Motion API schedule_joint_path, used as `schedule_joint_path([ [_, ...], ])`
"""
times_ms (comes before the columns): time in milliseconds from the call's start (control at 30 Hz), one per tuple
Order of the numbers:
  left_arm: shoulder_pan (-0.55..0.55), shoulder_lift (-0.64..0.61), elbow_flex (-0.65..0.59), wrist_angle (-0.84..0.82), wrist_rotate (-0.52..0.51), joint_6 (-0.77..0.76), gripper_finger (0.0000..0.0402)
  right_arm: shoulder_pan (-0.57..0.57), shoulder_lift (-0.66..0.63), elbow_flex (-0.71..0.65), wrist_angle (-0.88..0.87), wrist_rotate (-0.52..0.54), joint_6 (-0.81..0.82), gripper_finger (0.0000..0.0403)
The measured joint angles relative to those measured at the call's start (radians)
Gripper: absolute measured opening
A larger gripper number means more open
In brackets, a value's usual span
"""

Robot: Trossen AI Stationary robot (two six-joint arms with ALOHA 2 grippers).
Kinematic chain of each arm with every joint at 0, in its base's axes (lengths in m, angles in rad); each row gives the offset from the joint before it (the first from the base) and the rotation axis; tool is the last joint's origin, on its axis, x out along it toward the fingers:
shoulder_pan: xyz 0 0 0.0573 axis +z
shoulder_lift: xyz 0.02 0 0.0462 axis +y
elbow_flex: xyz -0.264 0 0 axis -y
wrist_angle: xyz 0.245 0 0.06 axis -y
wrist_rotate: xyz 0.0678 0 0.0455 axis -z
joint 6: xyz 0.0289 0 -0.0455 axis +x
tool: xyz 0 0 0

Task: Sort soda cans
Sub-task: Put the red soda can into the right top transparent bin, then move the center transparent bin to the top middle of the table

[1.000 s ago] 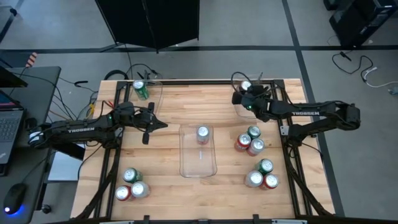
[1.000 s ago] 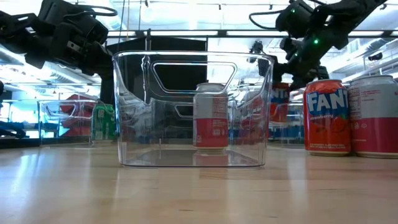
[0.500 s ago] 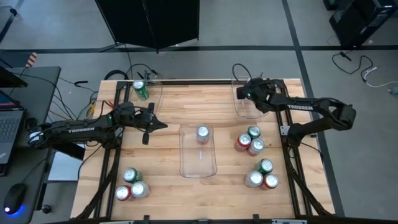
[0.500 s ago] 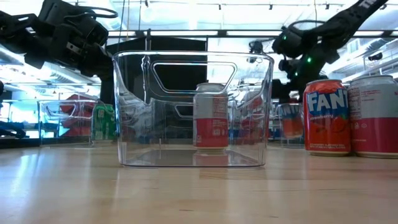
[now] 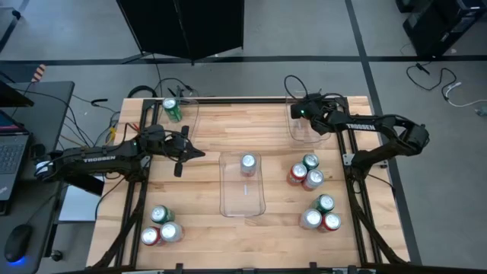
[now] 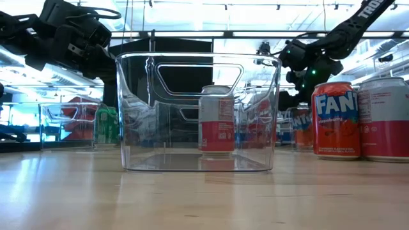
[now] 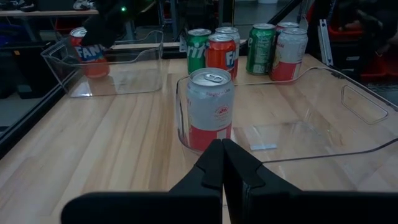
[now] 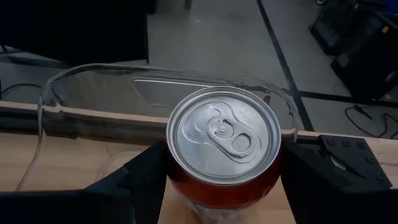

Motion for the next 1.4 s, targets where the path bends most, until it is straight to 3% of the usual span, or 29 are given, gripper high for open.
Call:
schedule_joint_path([
  [267, 0.000, 0.000, 0.000, 0.000, 0.000, 0.000, 0.0002, -0.001, -0.050, -0.005, -0.019, 0.001, -0.030, 0.0324],
  [633, 0.000, 0.000, 0.000, 0.001, 0.000, 0.000, 0.0002, 0.018, -0.127, -0.005, -0.014, 0.074, -0.079, 0.0333],
  [900, 0.000, 0.000, 0.000, 0.001, -0.021, 0.001, 0.0002, 0.166, -0.284, -0.004, 0.024, 0.090, -0.229, 0.0321],
  [1067, -0.008, 0.000, 0.000, 0.001, -0.021, 0.001, 0.0002, 0.332, -0.372, -0.003, 0.069, -0.039, -0.253, 0.0253],
  [1200, -0.061, 0.000, 0.000, -0.007, -0.021, 0.004, 0.0002, 0.503, -0.363, -0.002, 0.094, -0.140, -0.260, 0.0149],
  [1333, -0.148, 0.000, 0.000, -0.024, -0.023, 0.030, 0.0002, 0.688, -0.291, -0.002, 0.136, -0.166, -0.272, 0.0041],
  [1400, -0.190, 0.000, 0.000, -0.023, -0.051, 0.031, 0.0002, 0.777, -0.246, 0.007, 0.161, -0.172, -0.280, 0.0011],
])
